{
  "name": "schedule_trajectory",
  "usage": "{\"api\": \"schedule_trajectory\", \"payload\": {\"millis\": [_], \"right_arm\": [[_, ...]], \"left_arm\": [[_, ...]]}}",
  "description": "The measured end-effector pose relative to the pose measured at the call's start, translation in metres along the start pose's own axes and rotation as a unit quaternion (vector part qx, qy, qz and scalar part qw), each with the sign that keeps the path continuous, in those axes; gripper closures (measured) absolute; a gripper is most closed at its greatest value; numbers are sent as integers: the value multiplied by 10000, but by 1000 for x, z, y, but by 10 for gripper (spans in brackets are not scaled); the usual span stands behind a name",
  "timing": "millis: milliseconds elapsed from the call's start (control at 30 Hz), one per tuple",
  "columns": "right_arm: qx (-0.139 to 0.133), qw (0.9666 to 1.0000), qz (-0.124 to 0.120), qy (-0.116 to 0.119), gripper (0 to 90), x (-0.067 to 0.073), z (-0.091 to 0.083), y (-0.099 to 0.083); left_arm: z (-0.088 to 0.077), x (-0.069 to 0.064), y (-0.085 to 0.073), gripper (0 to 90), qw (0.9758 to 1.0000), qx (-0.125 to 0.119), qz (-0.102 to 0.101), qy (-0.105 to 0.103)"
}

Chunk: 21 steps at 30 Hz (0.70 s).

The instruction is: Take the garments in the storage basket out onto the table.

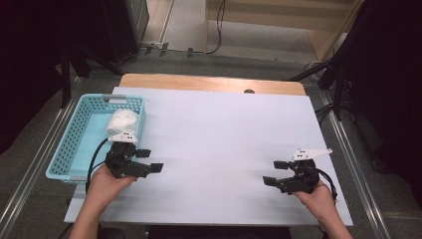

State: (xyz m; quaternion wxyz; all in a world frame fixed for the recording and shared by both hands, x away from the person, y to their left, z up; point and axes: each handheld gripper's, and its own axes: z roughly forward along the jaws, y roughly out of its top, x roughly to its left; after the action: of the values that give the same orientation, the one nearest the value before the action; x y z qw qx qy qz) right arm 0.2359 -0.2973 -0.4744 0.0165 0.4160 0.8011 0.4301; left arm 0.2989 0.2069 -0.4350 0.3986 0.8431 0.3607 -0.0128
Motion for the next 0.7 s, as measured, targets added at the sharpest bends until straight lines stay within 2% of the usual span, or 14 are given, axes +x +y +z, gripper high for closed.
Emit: {"api": "schedule_trajectory", "payload": {"millis": [267,433,700], "right_arm": [[26,10000,-14,-15,136,0,1,0],[7,10000,-19,-8,136,0,0,0],[-4,10000,25,-19,135,-1,-1,-1]], "left_arm": [[0,0,1,202,10000,4,-13,5],[-2,-2,3,201,10000,-32,48,19],[-13,0,17,148,9996,-269,-14,72]]}}
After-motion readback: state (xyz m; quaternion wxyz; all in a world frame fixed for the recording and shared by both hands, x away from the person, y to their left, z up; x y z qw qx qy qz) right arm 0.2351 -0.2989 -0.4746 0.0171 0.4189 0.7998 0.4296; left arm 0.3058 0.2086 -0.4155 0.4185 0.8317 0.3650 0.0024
